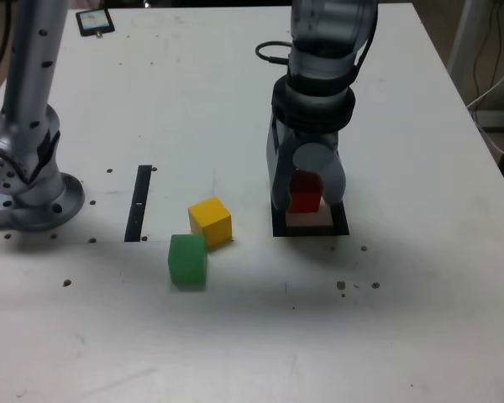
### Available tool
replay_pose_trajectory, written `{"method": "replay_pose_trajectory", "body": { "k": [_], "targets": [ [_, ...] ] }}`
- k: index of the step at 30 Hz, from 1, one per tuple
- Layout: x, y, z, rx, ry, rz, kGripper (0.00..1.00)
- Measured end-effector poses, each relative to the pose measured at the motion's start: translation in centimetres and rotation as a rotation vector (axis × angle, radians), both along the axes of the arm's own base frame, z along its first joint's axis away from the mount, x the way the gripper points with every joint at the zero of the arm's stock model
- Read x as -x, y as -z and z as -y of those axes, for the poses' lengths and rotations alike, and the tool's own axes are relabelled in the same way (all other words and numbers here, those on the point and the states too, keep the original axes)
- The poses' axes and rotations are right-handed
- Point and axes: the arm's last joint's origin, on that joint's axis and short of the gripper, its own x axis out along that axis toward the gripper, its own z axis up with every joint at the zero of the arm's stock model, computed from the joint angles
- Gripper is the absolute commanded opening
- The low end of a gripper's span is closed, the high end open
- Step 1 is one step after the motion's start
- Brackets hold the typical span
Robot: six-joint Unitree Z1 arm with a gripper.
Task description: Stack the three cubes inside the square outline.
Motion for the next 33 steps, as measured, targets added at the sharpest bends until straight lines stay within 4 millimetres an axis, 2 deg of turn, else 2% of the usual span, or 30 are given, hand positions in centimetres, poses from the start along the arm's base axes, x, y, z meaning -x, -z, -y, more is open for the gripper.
{"method": "replay_pose_trajectory", "body": {
  "k": [8,16,22,27,33],
  "targets": [
    [-0.3,0.2,0.0,0.012,0.027,0.015,0.71],
    [-0.2,0.4,-0.2,0.006,0.026,0.009,0.81],
    [0.1,0.3,-0.6,0.002,0.017,-0.006,0.98],
    [2.4,-2.1,-1.1,-0.021,0.016,0.030,1.00],
    [6.9,-3.6,-1.1,-0.035,0.100,0.034,1.00]
  ]
}}
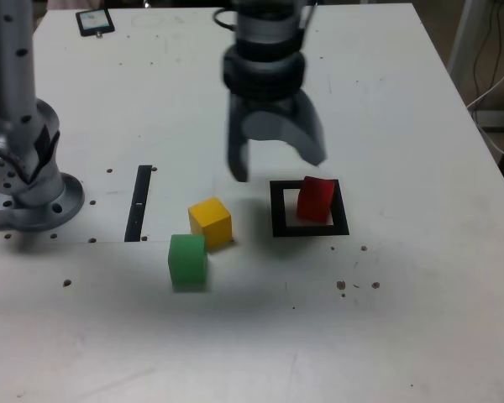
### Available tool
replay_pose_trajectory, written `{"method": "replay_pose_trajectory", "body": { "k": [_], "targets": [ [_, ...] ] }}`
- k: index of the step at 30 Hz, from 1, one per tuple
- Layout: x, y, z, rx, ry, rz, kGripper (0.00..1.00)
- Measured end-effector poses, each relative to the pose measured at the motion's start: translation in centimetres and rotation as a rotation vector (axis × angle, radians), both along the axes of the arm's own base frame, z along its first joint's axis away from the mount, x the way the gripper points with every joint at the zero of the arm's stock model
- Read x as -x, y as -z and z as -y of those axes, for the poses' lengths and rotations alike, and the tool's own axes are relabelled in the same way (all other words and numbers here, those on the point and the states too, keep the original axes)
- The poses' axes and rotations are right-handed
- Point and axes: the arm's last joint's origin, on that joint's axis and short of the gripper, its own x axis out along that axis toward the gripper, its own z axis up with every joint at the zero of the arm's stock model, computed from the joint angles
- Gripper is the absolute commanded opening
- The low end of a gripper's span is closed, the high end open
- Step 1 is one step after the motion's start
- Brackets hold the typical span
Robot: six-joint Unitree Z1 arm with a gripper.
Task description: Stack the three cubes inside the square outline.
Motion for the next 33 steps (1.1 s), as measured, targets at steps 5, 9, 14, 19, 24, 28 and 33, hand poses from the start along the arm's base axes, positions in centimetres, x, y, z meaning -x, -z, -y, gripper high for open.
{"method": "replay_pose_trajectory", "body": {
  "k": [5,9,14,19,24,28,33],
  "targets": [
    [3.0,-0.7,0.2,-0.021,0.195,-0.032,0.99],
    [6.5,-0.1,1.0,-0.053,0.405,-0.152,0.98],
    [8.2,1.4,1.9,-0.050,0.634,-0.224,0.93],
    [8.1,2.8,2.2,-0.048,0.652,-0.199,0.97],
    [7.6,3.2,2.7,-0.049,0.699,-0.149,0.99],
    [6.9,4.2,3.0,-0.049,0.714,-0.152,0.97],
    [6.2,5.4,3.2,-0.046,0.714,-0.179,0.93]
  ]
}}
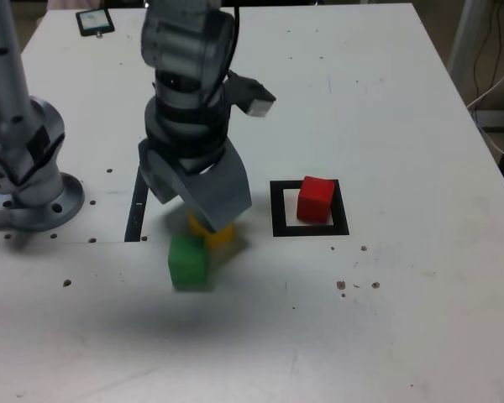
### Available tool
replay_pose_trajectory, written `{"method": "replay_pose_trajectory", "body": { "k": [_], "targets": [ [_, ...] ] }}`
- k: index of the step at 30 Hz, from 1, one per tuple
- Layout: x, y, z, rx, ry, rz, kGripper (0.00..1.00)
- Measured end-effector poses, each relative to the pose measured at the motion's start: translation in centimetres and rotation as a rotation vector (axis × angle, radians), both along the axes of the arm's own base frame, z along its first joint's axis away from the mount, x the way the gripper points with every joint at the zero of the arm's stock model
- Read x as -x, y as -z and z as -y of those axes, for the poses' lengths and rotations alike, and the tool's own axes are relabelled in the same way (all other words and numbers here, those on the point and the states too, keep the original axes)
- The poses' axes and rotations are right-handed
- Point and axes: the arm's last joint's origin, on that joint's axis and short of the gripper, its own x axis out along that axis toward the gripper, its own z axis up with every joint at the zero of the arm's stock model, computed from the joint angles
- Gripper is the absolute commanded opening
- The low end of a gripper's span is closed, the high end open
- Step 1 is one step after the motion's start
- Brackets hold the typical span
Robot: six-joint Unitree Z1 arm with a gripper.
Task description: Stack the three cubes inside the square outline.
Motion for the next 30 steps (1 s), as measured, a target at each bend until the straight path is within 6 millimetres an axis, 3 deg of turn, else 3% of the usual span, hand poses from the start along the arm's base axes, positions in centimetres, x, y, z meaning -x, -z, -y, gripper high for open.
{"method": "replay_pose_trajectory", "body": {
  "k": [7,15,21,26,30],
  "targets": [
    [-0.6,1.0,0.3,0.007,0.003,0.020,0.86],
    [-0.8,1.5,0.4,0.000,-0.017,0.021,0.64],
    [-0.3,1.8,0.2,-0.011,-0.024,0.001,0.54],
    [0.4,1.2,0.0,-0.013,-0.024,-0.003,0.50],
    [0.7,0.9,-0.1,-0.016,-0.024,-0.011,0.41]
  ]
}}
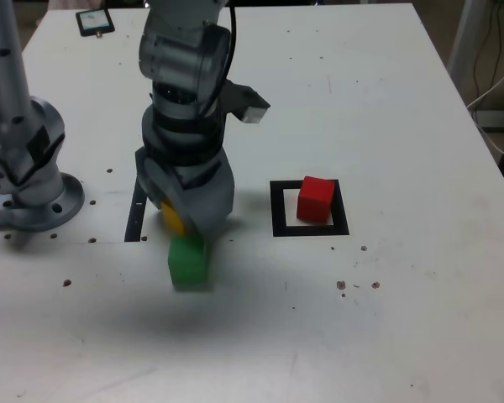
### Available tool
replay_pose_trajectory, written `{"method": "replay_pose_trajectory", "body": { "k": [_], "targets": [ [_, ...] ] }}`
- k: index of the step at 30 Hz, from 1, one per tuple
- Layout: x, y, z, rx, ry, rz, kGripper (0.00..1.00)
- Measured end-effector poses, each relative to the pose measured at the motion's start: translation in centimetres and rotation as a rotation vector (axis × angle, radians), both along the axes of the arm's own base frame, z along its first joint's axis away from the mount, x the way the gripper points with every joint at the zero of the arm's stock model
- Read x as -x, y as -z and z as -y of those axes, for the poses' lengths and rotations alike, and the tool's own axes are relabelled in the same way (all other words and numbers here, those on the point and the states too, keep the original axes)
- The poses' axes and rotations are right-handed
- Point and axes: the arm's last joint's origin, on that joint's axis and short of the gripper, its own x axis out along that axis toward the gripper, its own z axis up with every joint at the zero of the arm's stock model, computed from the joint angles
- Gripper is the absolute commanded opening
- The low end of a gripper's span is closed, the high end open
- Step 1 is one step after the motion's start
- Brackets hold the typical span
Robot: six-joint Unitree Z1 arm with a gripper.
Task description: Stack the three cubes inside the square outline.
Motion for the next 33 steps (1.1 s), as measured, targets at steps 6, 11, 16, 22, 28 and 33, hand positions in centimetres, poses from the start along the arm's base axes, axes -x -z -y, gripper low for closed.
{"method": "replay_pose_trajectory", "body": {
  "k": [6,11,16,22,28,33],
  "targets": [
    [-0.4,-0.5,0.2,0.012,-0.002,0.015,0.29],
    [-0.5,-0.6,0.3,0.033,-0.006,0.015,0.26],
    [-0.7,-0.7,0.4,0.047,-0.008,0.024,0.25],
    [-1.0,-1.8,0.5,0.051,-0.010,0.029,0.23],
    [-2.0,-4.0,0.7,0.053,-0.032,0.070,0.22],
    [-3.6,-7.3,-0.4,0.038,-0.133,0.088,0.22]
  ]
}}
